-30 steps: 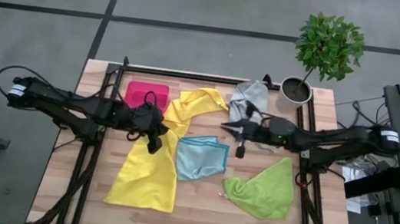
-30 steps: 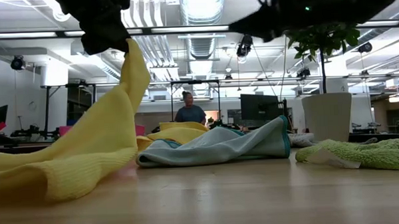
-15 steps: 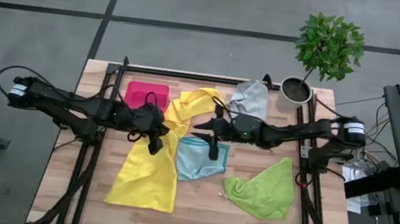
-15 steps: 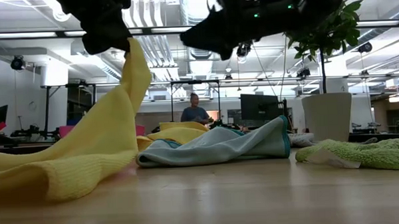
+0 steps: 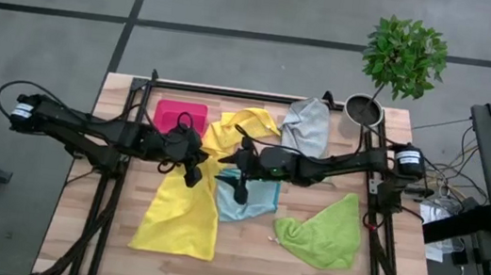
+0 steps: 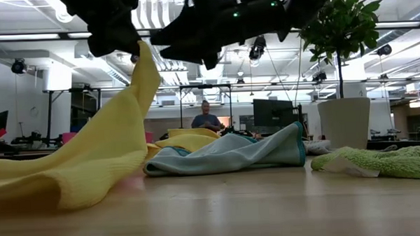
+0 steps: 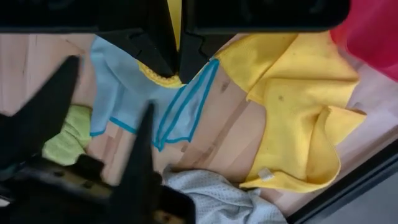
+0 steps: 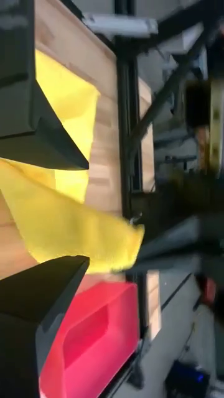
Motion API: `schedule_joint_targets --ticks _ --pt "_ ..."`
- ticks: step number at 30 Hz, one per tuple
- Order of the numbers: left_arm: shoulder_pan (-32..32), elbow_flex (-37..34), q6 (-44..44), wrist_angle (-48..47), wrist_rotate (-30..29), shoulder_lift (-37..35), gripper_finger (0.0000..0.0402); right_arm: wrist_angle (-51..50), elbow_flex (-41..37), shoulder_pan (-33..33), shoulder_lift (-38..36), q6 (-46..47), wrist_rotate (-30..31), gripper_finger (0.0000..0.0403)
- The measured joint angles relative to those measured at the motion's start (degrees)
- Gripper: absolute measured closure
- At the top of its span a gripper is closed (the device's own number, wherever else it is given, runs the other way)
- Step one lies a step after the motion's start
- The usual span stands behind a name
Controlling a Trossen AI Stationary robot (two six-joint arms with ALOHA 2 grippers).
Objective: Fold microfiber towels
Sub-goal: Fold the bottom yellow microfiber cloth
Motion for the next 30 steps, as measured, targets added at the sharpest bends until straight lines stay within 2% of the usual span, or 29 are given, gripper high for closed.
schedule_joint_targets --ticks 6,12,16,21,22,27,30 --pt "0.0 0.0 0.0 1.6 0.0 0.0 0.0402 -1.9 3.9 0.0 3.3 2.0 2.0 0.0179" --pt "0.0 0.0 -0.2 2.0 0.0 0.0 0.0402 -2.0 5.0 0.2 4.4 1.0 8.8 0.0187" --pt "0.0 0.0 -0.9 2.0 0.0 0.0 0.0401 -1.9 5.0 0.2 3.9 0.6 9.2 0.0240" --pt "0.0 0.0 -1.0 2.0 0.0 0.0 0.0402 -4.0 5.0 0.4 3.9 -2.8 9.0 0.0368" --pt "0.0 0.0 -1.0 2.0 0.0 0.0 0.0402 -5.1 5.0 0.5 3.6 -4.0 9.0 0.0379" --pt "0.0 -0.1 1.3 2.0 0.4 0.1 0.0400 -11.8 4.5 1.1 0.7 -7.1 8.7 0.0393" --pt "0.2 -0.2 3.6 2.1 0.3 0.1 0.0382 -13.9 2.5 1.3 -1.2 -7.9 8.5 0.0394"
